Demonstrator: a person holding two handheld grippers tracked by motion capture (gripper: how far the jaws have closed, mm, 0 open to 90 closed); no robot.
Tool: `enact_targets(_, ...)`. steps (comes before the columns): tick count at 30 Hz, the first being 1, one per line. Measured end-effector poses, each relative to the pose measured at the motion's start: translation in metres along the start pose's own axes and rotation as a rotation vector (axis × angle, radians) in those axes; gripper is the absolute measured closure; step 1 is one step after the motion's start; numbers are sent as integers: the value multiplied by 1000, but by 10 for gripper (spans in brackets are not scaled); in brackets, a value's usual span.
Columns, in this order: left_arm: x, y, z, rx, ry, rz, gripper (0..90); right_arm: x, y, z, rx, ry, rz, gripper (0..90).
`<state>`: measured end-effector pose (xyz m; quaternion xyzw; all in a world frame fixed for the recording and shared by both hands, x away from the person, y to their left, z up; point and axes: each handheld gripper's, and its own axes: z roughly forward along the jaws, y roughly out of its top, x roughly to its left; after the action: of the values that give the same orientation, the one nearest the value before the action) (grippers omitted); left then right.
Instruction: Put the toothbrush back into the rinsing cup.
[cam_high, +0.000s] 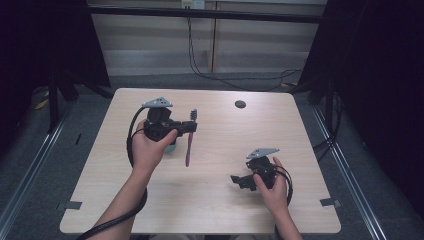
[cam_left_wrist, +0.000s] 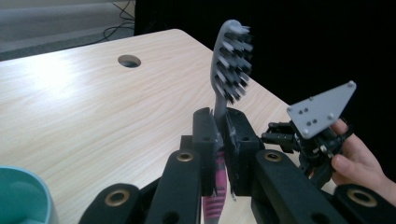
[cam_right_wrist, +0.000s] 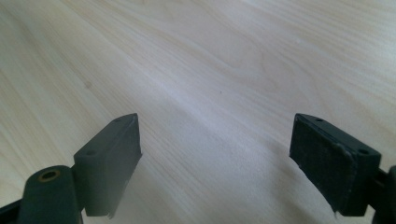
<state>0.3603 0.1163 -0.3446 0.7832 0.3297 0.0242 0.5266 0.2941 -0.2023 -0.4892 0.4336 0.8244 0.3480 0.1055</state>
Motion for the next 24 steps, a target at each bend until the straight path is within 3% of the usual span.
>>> enact_targets(5, 2, 3, -4, -15, 6, -2, 843, 2, -10, 5, 23, -16, -16, 159)
enact_targets(17, 4, 13, -14, -28, 20, 9, 842, 9, -21, 9, -35, -63, -78, 123)
enact_targets(19, 4, 15, -16, -31, 25, 12, 842, 9, -25, 10, -69, -65, -75, 123)
enact_targets(24, 7, 21, -20, -51, 33, 12, 842, 10, -24, 10, -67, -67, -74, 121)
